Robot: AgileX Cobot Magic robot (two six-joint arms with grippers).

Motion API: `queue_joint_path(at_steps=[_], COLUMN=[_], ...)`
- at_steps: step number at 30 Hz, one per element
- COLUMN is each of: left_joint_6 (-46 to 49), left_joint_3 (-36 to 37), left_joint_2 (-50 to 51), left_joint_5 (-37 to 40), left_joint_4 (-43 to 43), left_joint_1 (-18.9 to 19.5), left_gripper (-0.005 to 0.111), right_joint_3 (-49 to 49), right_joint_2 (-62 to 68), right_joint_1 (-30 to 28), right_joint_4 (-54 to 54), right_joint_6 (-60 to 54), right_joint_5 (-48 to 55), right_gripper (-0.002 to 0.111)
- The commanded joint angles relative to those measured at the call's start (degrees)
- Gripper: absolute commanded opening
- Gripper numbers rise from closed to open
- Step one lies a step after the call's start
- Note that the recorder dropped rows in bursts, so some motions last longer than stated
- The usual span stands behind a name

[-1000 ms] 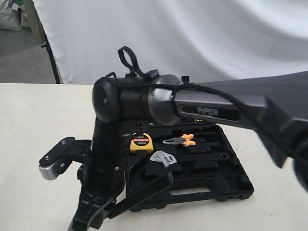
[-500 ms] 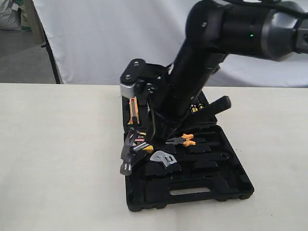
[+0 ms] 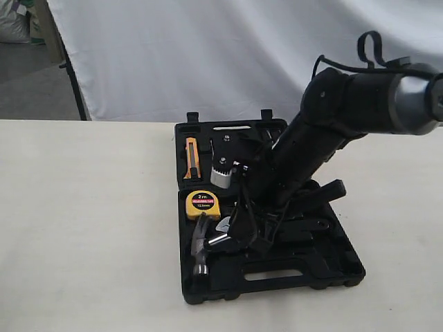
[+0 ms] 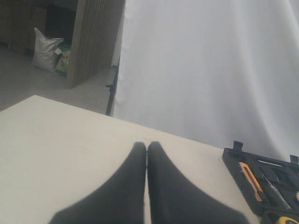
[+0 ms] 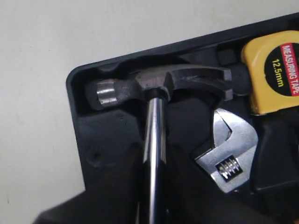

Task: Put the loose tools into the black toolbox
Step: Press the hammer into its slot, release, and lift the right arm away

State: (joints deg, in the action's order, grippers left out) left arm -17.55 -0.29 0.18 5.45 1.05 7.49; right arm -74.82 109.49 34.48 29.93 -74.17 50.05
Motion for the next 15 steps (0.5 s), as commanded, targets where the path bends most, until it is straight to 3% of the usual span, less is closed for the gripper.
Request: queue_joint_path(at_steps=[1,10,15], left_joint_6=[-0.27,-0.27,-0.27], left_joint_3=[-0.15,-0.15,-0.15], left_joint_2=[-0.18,-0.18,-0.18], left_joint_5=[-0.41,-0.41,-0.41], left_joint_4=[0.25,0.25,0.25], left_joint_1=[1.45,1.45,1.45], left_gripper=[0.001,0.001,0.001], right_joint_3=[0.02,0.02,0.02], right_joint_2=[2.33,5.15,7.36], right_joint_1=[-0.05,-0.05,-0.05], right_joint_4=[1.46,1.22,0.36], right_joint_6=[-2.93,-13.89,-14.13], right_joint_5=[-1.19,1.32,-3.32], right_gripper=[0.000,0.000,0.000])
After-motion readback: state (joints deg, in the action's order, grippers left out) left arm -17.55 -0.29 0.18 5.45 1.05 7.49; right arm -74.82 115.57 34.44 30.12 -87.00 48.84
